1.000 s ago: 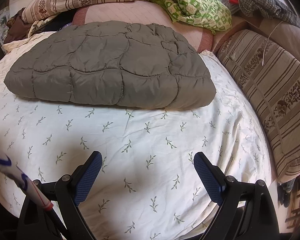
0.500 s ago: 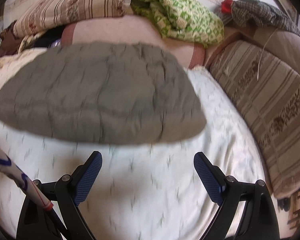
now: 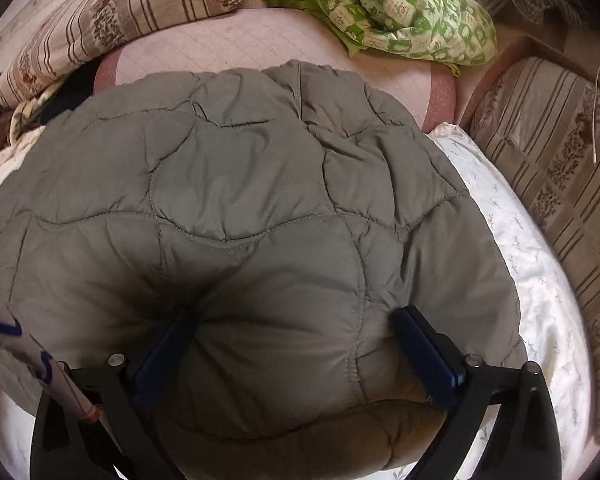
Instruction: Fold large clothes
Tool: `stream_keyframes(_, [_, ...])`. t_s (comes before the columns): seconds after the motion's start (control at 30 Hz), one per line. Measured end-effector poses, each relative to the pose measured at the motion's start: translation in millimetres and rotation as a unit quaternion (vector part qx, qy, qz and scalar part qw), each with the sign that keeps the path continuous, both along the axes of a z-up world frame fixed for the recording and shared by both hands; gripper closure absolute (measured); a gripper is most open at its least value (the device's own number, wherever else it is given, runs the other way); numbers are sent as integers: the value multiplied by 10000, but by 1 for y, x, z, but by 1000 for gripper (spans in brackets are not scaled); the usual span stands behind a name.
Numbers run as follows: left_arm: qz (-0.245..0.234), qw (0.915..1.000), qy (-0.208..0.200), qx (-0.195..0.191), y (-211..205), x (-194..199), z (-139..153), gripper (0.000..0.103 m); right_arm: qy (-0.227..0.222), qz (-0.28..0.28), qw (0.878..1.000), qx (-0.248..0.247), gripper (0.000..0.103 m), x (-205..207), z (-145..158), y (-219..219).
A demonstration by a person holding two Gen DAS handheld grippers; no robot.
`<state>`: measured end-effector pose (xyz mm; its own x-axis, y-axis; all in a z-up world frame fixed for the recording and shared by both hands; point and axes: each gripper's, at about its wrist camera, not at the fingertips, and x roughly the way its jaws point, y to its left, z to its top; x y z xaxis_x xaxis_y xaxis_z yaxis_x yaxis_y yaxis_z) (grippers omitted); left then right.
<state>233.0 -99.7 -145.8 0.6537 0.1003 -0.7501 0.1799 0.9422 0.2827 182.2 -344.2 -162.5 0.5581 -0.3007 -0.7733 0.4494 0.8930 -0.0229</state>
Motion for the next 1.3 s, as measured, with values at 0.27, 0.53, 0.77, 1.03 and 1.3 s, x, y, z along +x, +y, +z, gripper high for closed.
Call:
stream_keyframes(0.27, [105,9993,181,-323,1,14,-15,0,-320,-416,9986,12,2,-34,8,-21])
stream_keyframes(0.53, [22,9977,-358,-574,9,-26,34,1,-207,-328,9976,582,1,-40,2,-42])
stream_keyframes(0.77, [-143,9915,-432,-1219,39,-95,72,1,-128,-588,9959,671,1,-90,-5,-48])
stream_keyframes(1.03, [-204,9852,-294,-1678,44,-153,83,1,-299,-527,9955,732,1,-161,13,-4])
stream_keyframes(1.3, [-331,9906,-336,-1280,36,-191,83,1,-109,-69,9981,602,1,-185,12,60])
